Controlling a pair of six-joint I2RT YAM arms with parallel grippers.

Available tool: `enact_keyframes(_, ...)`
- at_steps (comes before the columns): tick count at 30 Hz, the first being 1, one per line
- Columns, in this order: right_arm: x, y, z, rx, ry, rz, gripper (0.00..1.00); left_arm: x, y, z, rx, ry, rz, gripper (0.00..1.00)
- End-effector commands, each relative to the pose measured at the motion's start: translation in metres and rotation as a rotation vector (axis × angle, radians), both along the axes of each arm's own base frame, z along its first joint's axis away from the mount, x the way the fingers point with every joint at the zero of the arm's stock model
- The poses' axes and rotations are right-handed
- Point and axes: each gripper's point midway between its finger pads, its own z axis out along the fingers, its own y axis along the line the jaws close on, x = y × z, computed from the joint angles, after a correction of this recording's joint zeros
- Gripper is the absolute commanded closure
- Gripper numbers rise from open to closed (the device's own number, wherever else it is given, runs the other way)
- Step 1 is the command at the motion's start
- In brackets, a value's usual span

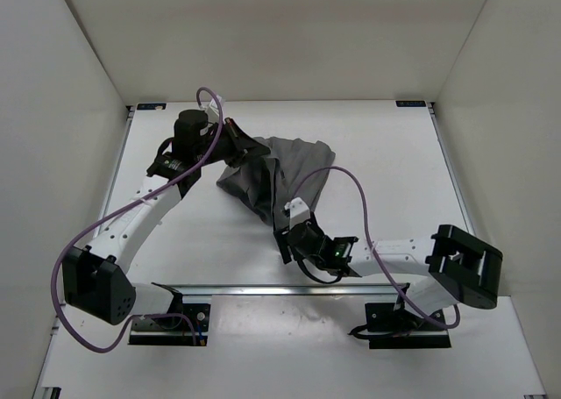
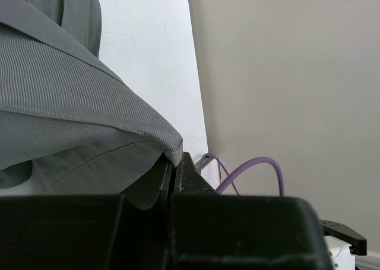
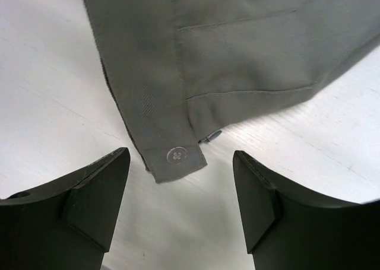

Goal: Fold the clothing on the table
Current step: Flatten the skirt out

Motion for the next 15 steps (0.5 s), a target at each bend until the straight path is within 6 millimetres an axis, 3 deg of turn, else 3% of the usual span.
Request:
enact_keyframes(1, 0.004, 0.023, 0.009, 0.007, -0.049, 0.043, 0.32, -0.003, 0.003, 0.017, -0.033, -0.059, 0.0, 1.0)
enact_keyframes(10, 0.003, 0.042, -0.016, -0.081, -0.026, 0.057, 0.38, -0.003, 0.0, 0.02, -0.035, -0.058, -0.011, 1.0)
enact_keyframes(15, 0.006, 0.034, -0.045, -0.228, -0.007, 0.021, 0.4, -0.001, 0.002, 0.022, -0.034, -0.067, -0.005, 1.0)
